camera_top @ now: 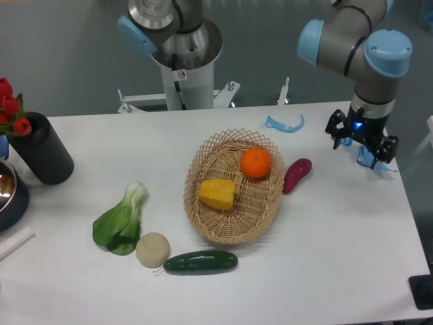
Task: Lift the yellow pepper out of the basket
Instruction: 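Move the open gripper over the basket toward the yellow pepper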
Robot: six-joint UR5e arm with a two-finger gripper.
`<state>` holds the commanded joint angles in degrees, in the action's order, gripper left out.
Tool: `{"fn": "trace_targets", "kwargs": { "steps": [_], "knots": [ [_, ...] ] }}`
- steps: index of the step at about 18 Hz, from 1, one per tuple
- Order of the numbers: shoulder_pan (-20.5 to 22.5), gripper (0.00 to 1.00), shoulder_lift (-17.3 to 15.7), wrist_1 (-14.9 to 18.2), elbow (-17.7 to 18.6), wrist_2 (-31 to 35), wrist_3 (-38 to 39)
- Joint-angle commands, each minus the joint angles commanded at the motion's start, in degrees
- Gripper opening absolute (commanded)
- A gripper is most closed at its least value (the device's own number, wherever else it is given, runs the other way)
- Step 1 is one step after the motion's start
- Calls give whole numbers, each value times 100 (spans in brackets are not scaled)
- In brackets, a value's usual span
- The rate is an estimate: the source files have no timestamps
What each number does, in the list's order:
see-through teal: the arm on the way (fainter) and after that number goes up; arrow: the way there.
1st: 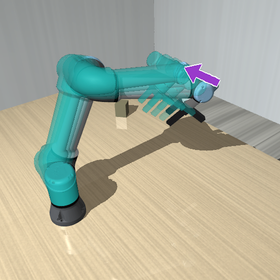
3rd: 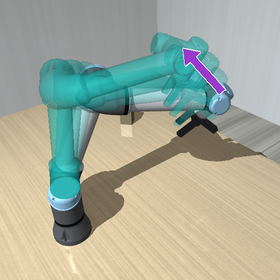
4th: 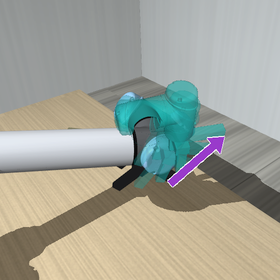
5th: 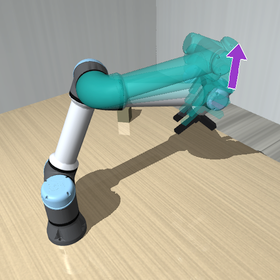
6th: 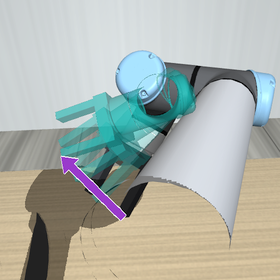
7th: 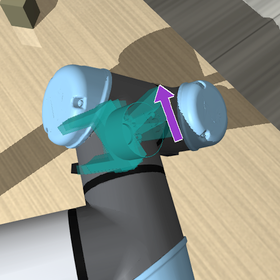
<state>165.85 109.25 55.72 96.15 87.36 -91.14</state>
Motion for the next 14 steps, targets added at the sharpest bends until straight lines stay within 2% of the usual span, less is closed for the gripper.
{"fn": "trace_targets", "kwargs": {
  "steps": [10,11,14],
  "knots": [
    [-26,100,0,-18,184,-105,44],
    [-26,100,-9,-18,202,-166,131],
    [-227,100,-237,-18,351,-543,1096]
  ]
}}
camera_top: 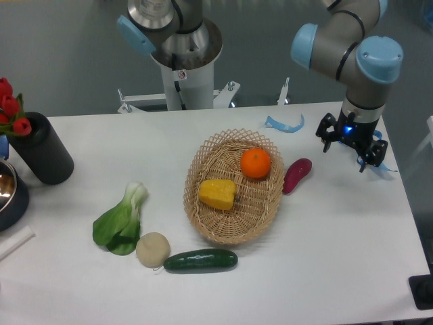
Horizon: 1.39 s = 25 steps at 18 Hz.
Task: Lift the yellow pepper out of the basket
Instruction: 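Move the open gripper over the basket toward the yellow pepper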
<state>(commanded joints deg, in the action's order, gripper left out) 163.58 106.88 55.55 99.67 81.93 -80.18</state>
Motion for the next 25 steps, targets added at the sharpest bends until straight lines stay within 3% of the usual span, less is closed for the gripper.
{"fn": "trace_targets", "kwargs": {
  "steps": [3,8,11,15,21,25],
  "knots": [
    [-342,100,-35,0,-35,-518,879],
    [-1037,100,-44,-18,-79,-599,1882],
    [-1161,100,-27,-175,-53,-958,1848],
    [-1363,100,-18,-202,-52,-977,1813],
    [-1495,100,-79,-150,237,-907,-73],
    [-1837,100,-114,-167,290,-127,-1261]
  ]
}}
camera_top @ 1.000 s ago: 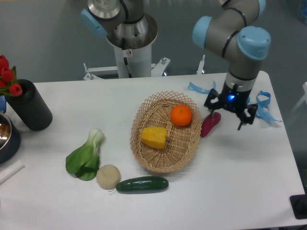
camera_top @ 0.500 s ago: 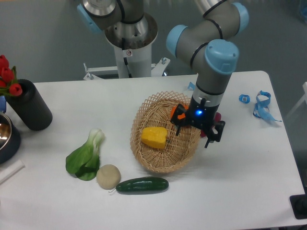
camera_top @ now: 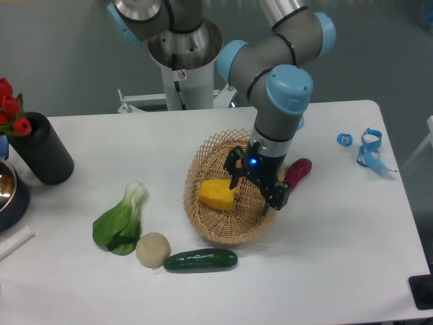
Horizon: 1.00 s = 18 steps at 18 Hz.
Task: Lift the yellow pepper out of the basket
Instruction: 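Move the open gripper over the basket toward the yellow pepper, then lower the gripper onto the yellow pepper and close on it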
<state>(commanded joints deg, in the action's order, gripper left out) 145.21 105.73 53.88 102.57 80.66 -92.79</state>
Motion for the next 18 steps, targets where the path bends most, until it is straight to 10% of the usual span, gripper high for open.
{"fn": "trace_targets", "kwargs": {
  "steps": [18],
  "knots": [
    [-537,100,158,26,378,836,-1487]
  ]
}}
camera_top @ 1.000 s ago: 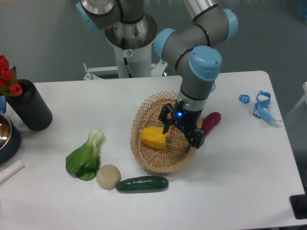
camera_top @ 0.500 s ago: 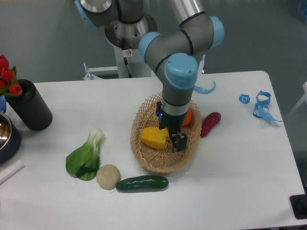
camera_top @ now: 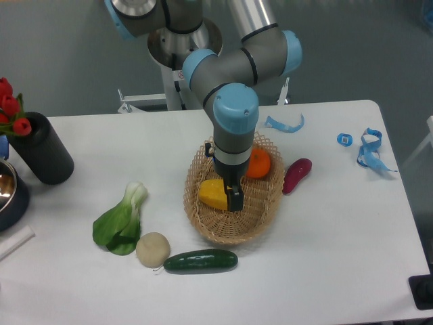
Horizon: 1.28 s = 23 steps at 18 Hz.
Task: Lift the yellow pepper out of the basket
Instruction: 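Lower the gripper onto the yellow pepper and close on it, then lift the yellow pepper up out of the basket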
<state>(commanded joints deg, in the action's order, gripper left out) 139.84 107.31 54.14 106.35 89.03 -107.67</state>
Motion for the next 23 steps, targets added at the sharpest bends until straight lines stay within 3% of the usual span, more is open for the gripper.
{"fn": "trace_targets", "kwargs": {
  "steps": [16,18,23],
  "knots": [
    [-79,100,395,-132,106,282,35],
    [-88,91,457,-184,114,282,61],
    [-79,52,422,-193,167,291,201]
  ]
}}
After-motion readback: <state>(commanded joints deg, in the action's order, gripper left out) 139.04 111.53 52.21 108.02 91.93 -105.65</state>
